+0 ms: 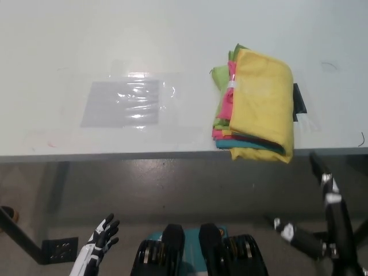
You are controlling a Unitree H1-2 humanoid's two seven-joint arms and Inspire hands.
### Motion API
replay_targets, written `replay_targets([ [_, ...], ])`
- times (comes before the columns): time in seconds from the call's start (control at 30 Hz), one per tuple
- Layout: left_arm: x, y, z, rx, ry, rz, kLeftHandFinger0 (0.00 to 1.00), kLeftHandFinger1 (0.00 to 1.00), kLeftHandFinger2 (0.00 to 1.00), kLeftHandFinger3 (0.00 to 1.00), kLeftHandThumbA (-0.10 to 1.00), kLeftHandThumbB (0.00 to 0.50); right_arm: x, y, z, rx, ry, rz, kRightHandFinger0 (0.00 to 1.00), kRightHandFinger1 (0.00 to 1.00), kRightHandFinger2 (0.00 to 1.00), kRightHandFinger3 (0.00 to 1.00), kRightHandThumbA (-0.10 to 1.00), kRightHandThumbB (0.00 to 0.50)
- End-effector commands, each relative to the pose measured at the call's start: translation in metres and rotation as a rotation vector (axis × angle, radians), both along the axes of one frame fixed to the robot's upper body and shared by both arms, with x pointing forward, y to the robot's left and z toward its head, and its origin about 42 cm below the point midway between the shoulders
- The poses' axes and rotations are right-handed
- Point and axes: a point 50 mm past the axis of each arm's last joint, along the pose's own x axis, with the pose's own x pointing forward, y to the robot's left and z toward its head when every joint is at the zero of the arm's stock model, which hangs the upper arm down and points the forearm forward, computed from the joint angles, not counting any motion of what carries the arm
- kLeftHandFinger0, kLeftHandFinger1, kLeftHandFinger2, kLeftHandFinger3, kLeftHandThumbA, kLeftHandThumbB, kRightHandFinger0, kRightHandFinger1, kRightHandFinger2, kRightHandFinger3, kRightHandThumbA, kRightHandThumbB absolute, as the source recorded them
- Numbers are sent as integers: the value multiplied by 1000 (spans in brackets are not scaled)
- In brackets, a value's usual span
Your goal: A stack of folded microfibre clothes with a single fold is kept infront of the robot. the robot uses its right hand to grab one end of the clothes and pulla it away from the other end to unfold
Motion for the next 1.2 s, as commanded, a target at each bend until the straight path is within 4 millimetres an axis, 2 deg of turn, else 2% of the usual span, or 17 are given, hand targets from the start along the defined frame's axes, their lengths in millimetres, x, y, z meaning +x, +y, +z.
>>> replay_targets([
  [0.0,3,-1,11,38,-85,-53,1000,1000,1000,1000,969,301,32,14,85,-262,-173,-197,1000,1000,1000,1000,944,137],
  [0.07,2,-2,10,40,-79,-53,1000,1000,1000,1000,967,303,45,22,98,-280,-185,-192,1000,1000,1000,1000,914,128],
  [0.13,2,-2,10,44,-78,-56,1000,1000,1000,1000,965,291,65,40,113,-299,-204,-178,1000,1000,1000,1000,881,135],
  [0.2,2,-2,9,49,-79,-59,1000,1000,1000,1000,970,286,74,47,118,-317,-219,-172,1000,1000,1000,1000,888,144],
  [0.23,2,-2,9,49,-74,-58,1000,1000,1000,1000,970,286,84,57,124,-325,-221,-152,1000,1000,1000,1000,919,156],
  [0.3,3,-2,9,48,-72,-57,1000,1000,1000,1000,971,293,94,64,127,-342,-213,-139,1000,1000,1000,1000,951,150],
  [0.37,4,-3,10,41,-73,-62,1000,1000,1000,1000,967,293,115,77,130,-376,-189,-128,1000,1000,1000,1000,953,160],
  [0.4,4,-3,10,40,-73,-62,1000,1000,1000,1000,966,293,116,78,130,-378,-187,-129,1000,1000,1000,1000,953,160],
  [0.47,6,-3,10,49,-76,-62,1000,1000,1000,1000,964,290,139,89,132,-408,-159,-122,1000,1000,1000,1000,977,176],
  [0.6,5,-3,11,45,-78,-63,1000,1000,1000,1000,957,295,163,100,128,-429,-108,-116,1000,1000,1000,1000,993,189],
  [0.8,5,-4,14,54,-85,-72,1000,1000,1000,1000,975,299,186,107,122,-442,-55,-116,1000,1000,1000,1000,990,185],
  [0.93,6,-3,13,60,-87,-65,1000,1000,1000,1000,974,299,205,112,115,-455,-18,-121,1000,1000,1000,1000,1000,206],
  [1.0,5,-4,14,53,-86,-68,1000,1000,1000,1000,968,300,217,112,107,-496,25,-135,1000,1000,1000,1000,1000,193],
  [1.17,4,-3,14,47,-90,-64,1000,1000,1000,1000,951,298,235,105,89,-548,101,-175,1000,1000,1000,1000,1000,196],
])
